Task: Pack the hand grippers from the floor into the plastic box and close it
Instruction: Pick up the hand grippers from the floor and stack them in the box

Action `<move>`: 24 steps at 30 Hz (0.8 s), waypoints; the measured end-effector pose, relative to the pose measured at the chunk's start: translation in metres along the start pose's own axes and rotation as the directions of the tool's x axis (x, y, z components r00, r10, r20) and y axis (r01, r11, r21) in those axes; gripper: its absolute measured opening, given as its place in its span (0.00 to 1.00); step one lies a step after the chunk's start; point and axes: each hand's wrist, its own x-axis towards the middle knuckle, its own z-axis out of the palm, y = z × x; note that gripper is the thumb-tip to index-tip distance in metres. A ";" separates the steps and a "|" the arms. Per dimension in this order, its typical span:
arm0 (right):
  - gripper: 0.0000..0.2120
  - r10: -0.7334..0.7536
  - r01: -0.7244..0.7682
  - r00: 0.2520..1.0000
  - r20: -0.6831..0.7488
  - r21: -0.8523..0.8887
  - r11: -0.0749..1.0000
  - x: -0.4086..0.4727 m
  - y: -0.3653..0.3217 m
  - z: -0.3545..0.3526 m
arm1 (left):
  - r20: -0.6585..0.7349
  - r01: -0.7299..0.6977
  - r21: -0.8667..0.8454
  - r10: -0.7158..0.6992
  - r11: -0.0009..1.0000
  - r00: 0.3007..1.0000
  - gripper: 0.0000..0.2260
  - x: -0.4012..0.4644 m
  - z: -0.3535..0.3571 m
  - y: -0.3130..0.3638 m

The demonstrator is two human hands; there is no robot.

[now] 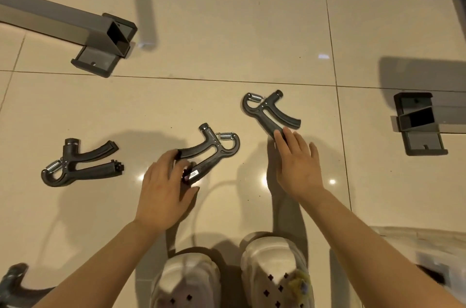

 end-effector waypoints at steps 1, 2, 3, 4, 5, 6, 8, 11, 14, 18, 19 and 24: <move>0.33 -0.006 0.007 0.998 -0.066 0.020 1.000 -0.012 0.002 0.006 | -0.008 0.046 -0.035 -0.046 0.998 0.999 0.27 0.006 0.001 -0.002; 0.32 -0.003 0.008 0.993 -0.119 0.044 0.999 -0.020 0.003 0.012 | 0.015 0.076 -0.056 -0.075 0.996 0.997 0.31 0.013 0.004 -0.003; 0.31 0.012 0.000 0.988 -0.151 0.080 0.997 -0.025 0.005 0.017 | 0.045 0.092 -0.073 -0.089 0.993 0.995 0.34 0.018 0.007 -0.004; 0.31 0.028 -0.006 0.983 -0.180 0.124 0.992 -0.025 0.007 0.018 | 0.070 0.099 -0.092 -0.093 0.991 0.993 0.36 0.021 0.009 -0.004; 0.31 0.051 -0.014 0.977 -0.206 0.178 0.984 -0.022 0.008 0.018 | 0.079 0.099 -0.108 -0.090 0.989 0.993 0.36 0.024 0.010 -0.004; 0.34 0.081 -0.029 0.972 -0.221 0.230 0.973 -0.016 0.010 0.016 | 0.075 0.095 -0.120 -0.086 0.988 0.993 0.36 0.025 0.011 -0.004; 0.40 0.134 -0.080 0.979 -0.155 0.313 0.946 0.001 0.017 0.012 | 0.059 0.104 -0.157 -0.095 0.982 0.994 0.36 0.028 0.009 -0.002; 0.42 0.124 -0.114 0.992 -0.012 0.317 0.942 0.021 0.024 0.005 | 0.011 0.113 -0.206 -0.113 0.972 0.994 0.34 0.028 0.001 0.004; 0.39 0.113 -0.098 0.993 -0.039 0.278 0.955 0.025 0.024 -0.006 | -0.029 0.132 -0.252 -0.144 0.959 0.989 0.33 0.025 -0.007 0.013; 0.40 0.164 -0.120 0.984 -0.072 0.411 0.904 0.016 0.011 -0.021 | -0.052 0.130 -0.276 -0.150 0.952 0.987 0.31 0.022 -0.014 0.023; 0.40 0.167 -0.105 0.981 -0.100 0.447 0.888 0.012 0.007 -0.027 | -0.066 0.123 -0.285 -0.148 0.950 0.987 0.31 0.022 -0.018 0.026; 0.37 0.144 -0.074 0.981 -0.130 0.435 0.897 -0.010 -0.011 -0.056 | -0.184 -0.032 -0.215 -0.008 0.976 0.983 0.27 0.017 -0.047 0.046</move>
